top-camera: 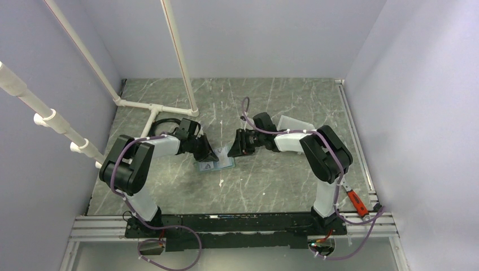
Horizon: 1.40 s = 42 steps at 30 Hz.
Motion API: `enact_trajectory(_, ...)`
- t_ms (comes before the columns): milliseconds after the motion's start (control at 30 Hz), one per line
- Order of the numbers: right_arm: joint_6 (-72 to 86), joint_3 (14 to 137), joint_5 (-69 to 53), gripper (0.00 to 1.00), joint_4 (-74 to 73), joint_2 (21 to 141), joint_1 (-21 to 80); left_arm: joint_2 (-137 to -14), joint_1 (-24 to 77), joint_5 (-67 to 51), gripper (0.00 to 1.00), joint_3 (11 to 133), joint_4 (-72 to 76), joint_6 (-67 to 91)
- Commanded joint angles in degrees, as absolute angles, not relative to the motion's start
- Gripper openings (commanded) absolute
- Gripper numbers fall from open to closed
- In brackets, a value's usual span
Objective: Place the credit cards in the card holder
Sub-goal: Insert the credit card into the card holder, then turn over the card slot in the card holder.
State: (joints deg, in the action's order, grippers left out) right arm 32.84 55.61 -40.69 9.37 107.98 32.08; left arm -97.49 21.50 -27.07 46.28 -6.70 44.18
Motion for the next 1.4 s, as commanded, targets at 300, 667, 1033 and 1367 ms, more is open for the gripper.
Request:
enact_trajectory(300,34.45,58.35,-43.79,0.36,14.0,111.67,32.33,-98.64,21.58,-24.7,0.03,43.16,-5.63,43.24)
enact_trajectory(667,34.23,59.06,-43.93,0.3,13.9,112.06,33.2,-98.43,21.53,-24.85,0.03,42.85,-5.34,43.13)
enact_trajectory(1033,33.15,59.72,-43.08,0.27,12.52,111.61,34.03,-98.01,21.58,-24.96,0.03,42.97,-5.27,43.13)
enact_trajectory(1367,31.96,59.66,-43.27,0.24,11.19,107.83,35.66,-95.59,21.56,-25.52,0.11,43.81,-7.01,42.92)
